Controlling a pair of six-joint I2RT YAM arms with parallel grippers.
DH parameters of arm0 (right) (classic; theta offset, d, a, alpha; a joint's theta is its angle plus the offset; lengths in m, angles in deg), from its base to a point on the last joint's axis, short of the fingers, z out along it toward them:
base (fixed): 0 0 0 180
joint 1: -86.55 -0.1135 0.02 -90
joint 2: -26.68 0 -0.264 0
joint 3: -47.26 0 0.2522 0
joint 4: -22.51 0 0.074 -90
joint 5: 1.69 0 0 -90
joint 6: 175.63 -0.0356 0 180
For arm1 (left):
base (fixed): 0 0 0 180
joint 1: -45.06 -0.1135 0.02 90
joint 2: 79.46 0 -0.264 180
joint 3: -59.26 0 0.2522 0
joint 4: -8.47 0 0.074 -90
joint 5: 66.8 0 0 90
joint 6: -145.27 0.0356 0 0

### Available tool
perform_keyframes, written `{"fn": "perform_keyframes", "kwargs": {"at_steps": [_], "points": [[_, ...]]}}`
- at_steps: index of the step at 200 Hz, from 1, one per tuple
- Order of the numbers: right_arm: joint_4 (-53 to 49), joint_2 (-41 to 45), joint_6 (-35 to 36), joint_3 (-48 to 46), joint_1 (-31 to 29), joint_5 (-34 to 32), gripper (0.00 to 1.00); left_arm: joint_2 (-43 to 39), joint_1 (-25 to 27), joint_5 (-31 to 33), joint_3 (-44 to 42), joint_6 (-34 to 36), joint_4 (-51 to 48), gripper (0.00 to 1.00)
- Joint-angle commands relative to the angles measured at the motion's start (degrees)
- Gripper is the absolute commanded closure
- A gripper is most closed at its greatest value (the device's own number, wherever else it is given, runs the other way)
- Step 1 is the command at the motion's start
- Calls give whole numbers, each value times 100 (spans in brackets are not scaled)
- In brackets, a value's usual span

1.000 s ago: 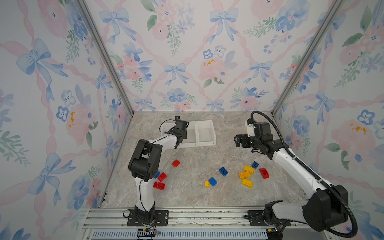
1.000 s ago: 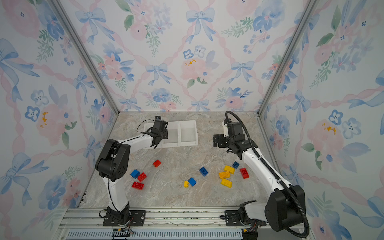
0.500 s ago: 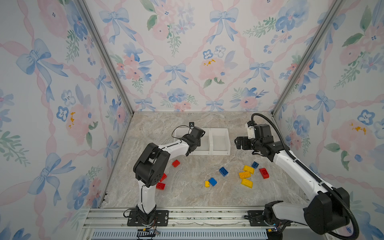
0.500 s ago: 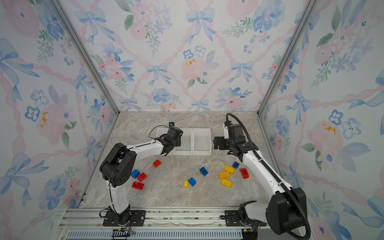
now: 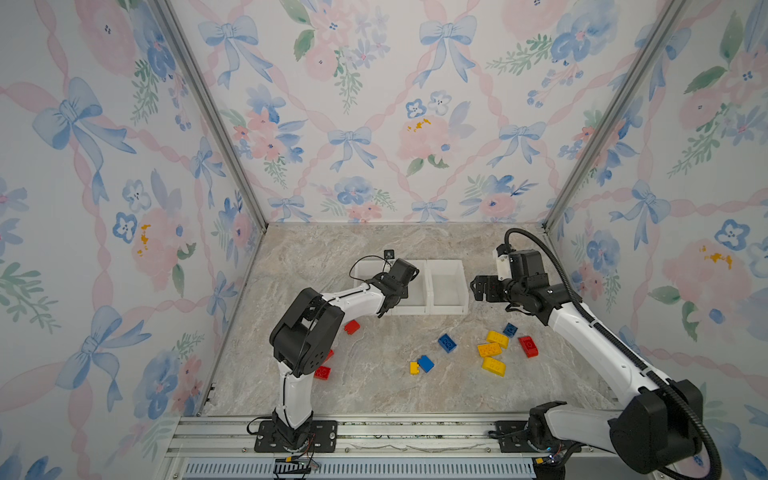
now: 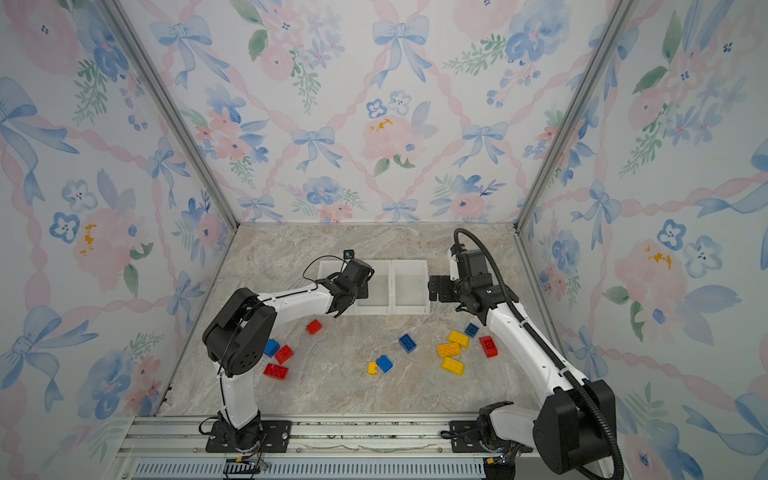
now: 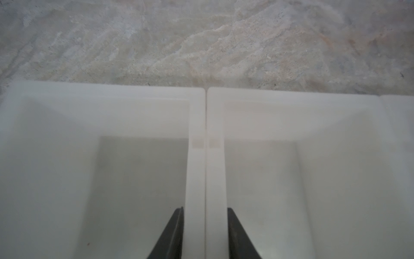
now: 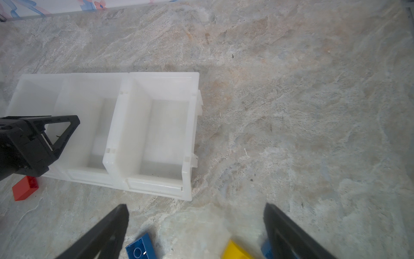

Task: Sort the legos into containers by color
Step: 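Lower the right gripper onto the blue brick while the left gripper nears red bricks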

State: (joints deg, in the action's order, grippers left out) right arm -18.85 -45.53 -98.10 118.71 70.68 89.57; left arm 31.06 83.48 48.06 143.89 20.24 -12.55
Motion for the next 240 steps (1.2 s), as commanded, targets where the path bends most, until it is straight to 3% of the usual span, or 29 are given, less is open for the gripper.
{"fn": "perform_keyframes", "kwargs": {"at_steps": [1, 45, 102, 155, 240], "points": [[-537, 112, -257, -15, -38, -123, 3, -96, 63, -170, 26, -142, -477, 56], [-1631, 195, -814, 7, 412, -183, 3, -462, 65, -16, 214, -23, -477, 39], [-2563, -113, -1343, 18, 1321, -191, 3, -1087, 116, -34, 92, 86, -380, 30], [-2317, -742, -1705, -30, 1647, -94, 0, -2037, 83, -449, -795, 137, 119, 26], [-1433, -1538, -1868, -102, 1663, -170, 17, -3442, -365, -1238, -2411, 4, 725, 24]]}}
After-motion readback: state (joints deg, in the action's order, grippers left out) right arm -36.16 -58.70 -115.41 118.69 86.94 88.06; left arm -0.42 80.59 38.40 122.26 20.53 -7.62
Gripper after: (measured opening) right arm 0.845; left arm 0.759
